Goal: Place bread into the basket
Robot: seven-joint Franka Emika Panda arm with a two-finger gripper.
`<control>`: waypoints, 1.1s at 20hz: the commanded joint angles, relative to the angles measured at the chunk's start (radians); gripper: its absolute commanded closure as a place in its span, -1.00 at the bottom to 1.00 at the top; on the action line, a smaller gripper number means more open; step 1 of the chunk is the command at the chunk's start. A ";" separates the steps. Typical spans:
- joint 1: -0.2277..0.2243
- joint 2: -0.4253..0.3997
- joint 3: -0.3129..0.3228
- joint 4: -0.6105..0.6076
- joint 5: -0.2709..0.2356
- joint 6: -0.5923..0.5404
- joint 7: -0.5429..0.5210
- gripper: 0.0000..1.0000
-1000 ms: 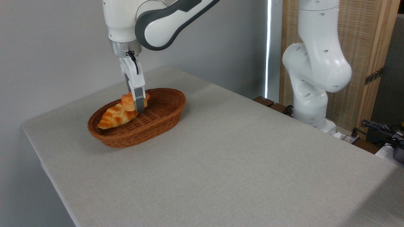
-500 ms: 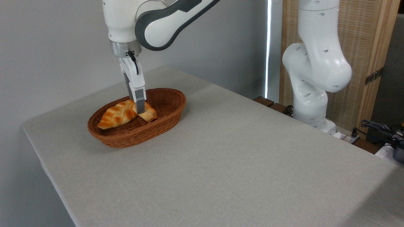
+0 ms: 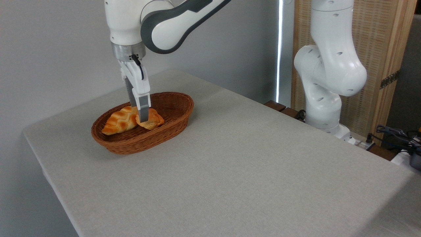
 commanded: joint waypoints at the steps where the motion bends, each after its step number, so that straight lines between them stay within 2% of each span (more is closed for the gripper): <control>1: -0.001 -0.005 0.089 0.047 0.009 0.011 -0.014 -1.00; 3: -0.001 -0.012 0.131 0.050 0.012 0.008 -0.013 -1.00; 8: -0.001 -0.019 0.226 0.048 0.105 -0.006 -0.014 -1.00; 13: -0.001 -0.008 0.332 0.047 0.162 -0.006 0.001 -1.00; 17: 0.000 -0.008 0.376 0.048 0.164 -0.004 0.001 -1.00; 22: 0.003 -0.008 0.401 0.045 0.162 -0.014 0.017 -1.00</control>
